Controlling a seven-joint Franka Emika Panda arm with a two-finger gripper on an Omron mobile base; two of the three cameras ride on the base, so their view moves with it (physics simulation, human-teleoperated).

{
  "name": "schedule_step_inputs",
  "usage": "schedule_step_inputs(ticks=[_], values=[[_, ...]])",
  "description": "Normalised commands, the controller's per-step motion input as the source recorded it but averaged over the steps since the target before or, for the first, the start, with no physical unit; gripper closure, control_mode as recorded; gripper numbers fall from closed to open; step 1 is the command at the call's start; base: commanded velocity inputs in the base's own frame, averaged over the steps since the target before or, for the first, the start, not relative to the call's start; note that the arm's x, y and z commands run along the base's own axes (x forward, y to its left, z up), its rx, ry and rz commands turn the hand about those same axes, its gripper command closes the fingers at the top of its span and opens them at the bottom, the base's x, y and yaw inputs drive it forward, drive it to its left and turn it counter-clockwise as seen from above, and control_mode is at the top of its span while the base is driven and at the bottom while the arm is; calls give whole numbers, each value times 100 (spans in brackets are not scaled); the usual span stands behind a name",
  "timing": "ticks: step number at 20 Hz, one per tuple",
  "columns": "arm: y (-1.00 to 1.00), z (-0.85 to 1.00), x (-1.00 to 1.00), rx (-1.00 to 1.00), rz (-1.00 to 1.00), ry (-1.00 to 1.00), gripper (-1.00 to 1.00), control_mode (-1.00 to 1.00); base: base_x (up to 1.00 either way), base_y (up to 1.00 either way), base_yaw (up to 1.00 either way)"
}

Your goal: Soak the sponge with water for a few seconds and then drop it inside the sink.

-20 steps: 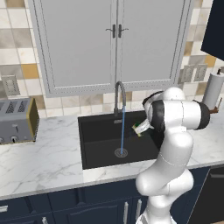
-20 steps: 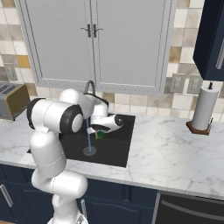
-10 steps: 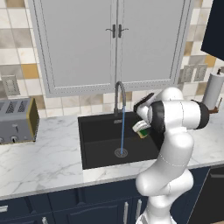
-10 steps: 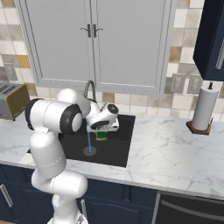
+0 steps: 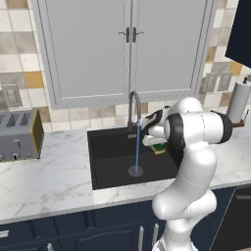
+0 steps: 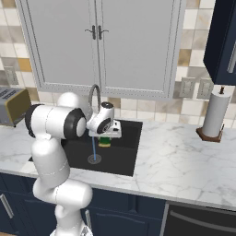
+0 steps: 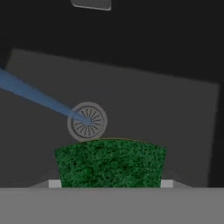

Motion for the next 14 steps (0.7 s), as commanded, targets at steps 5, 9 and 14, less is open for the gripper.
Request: schedule_step_inputs(ticks=[5,9,14], values=[[-16,-17,0,0,-9,0,100,-100,0,0,0],[-24,-20,0,0,-4,1,100,-100,0,0,0],[-28,-22,0,0,-6,2,100,-100,0,0,0]])
